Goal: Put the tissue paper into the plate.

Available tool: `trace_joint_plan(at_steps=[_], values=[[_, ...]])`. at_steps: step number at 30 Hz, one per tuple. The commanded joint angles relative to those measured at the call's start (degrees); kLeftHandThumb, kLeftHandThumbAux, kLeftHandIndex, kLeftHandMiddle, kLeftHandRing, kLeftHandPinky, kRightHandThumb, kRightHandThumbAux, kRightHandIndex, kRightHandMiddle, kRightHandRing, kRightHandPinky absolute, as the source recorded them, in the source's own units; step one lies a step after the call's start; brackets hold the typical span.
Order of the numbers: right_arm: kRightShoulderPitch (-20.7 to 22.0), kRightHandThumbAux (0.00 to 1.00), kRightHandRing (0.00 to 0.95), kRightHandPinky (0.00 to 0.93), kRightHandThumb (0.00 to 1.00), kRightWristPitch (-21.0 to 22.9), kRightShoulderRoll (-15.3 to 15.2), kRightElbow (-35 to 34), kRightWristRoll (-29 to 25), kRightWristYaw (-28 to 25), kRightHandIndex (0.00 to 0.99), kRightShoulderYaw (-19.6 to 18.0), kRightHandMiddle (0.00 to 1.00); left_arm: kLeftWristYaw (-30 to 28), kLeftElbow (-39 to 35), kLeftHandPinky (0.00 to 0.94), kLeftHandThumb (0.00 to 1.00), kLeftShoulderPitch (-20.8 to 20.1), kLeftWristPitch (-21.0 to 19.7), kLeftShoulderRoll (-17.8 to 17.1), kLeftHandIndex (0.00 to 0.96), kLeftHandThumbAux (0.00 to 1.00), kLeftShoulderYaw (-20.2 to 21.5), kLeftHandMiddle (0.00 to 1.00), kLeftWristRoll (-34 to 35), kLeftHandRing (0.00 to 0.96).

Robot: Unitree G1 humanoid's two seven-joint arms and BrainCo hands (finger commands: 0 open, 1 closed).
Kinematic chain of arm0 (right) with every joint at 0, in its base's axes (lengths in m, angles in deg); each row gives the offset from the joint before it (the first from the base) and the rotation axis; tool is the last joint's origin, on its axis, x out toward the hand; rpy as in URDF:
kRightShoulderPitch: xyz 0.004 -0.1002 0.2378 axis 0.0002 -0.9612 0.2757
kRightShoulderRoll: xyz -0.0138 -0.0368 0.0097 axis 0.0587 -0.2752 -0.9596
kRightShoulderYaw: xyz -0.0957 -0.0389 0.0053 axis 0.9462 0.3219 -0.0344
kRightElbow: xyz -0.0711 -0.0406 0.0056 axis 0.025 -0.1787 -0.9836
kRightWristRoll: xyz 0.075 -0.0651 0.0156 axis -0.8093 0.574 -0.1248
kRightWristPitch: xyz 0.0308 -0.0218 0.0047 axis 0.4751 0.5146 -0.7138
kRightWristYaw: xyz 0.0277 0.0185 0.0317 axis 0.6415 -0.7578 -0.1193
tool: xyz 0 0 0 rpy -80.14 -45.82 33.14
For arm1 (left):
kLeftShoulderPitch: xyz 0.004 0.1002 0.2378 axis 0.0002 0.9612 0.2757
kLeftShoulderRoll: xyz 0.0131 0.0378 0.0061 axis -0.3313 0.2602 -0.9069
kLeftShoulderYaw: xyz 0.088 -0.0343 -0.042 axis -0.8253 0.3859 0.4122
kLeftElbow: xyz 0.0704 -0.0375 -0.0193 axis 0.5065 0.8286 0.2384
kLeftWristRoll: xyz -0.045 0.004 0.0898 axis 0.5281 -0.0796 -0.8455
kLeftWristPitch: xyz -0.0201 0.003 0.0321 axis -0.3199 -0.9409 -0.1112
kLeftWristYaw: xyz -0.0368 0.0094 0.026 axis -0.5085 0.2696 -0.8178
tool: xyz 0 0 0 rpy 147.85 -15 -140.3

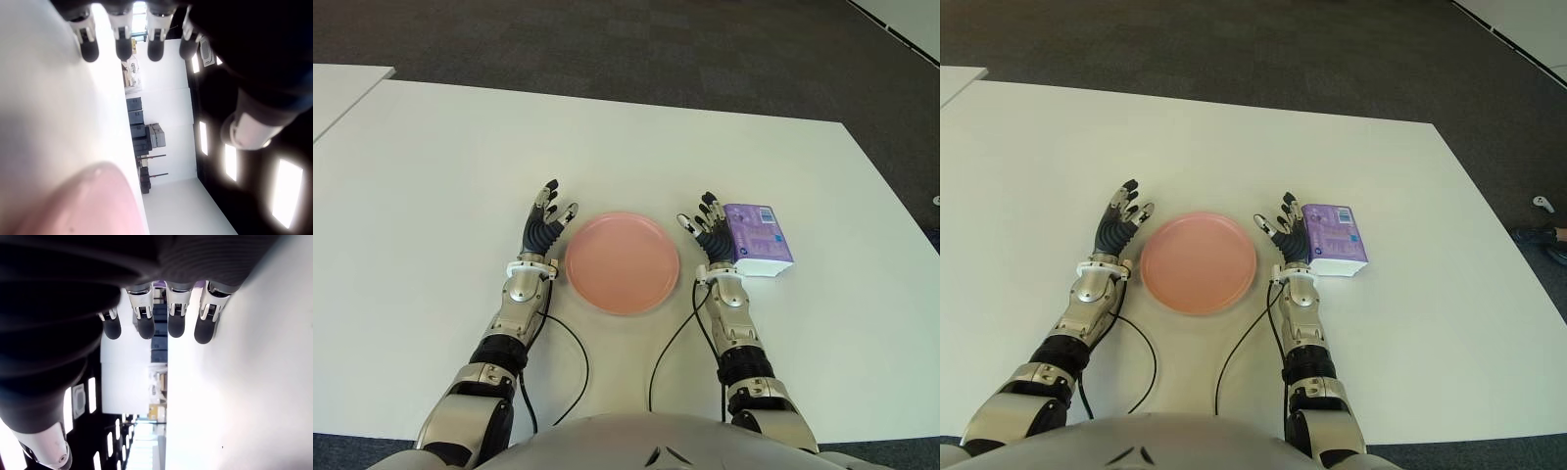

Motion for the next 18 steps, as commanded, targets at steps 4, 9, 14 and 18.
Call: trace_joint_plan(at_steps=[4, 9, 14, 18], values=[[-0.9, 0.725, 0.048, 0.083, 0.128, 6.4, -0.5, -7.3, 1.1, 1.4, 0.044, 0.1, 0.052, 1.7, 3.4, 0.0, 0.0, 0.3, -0.5, 1.0, 0.0, 0.588, -0.1, 0.0, -1.2, 0.0], [0.9, 0.725, 0.041, 0.071, 0.13, 8.6, -1.7, -10.1, 1.9, 1.5, 0.04, 0.1, 0.047, 2.0, 4.6, 0.0, 0.0, -0.6, -0.3, 1.4, 0.0, 0.584, 0.0, 0.0, -1.1, 0.0], [2.8, 0.726, 0.033, 0.059, 0.141, 8.0, -3.8, -12.1, 4.2, 2.0, 0.037, 0.3, 0.039, 1.9, 5.1, 0.0, 0.0, -1.0, 0.7, 1.7, 0.0, 0.594, 0.1, 0.0, -0.8, 0.0], [4.3, 0.733, 0.029, 0.058, 0.152, 6.8, -5.5, -12.6, 4.5, 1.2, 0.039, -0.1, 0.035, 2.3, 5.4, 0.0, 0.0, -1.1, 1.4, 1.7, 0.0, 0.603, 0.0, 0.0, -1.1, 0.0]])
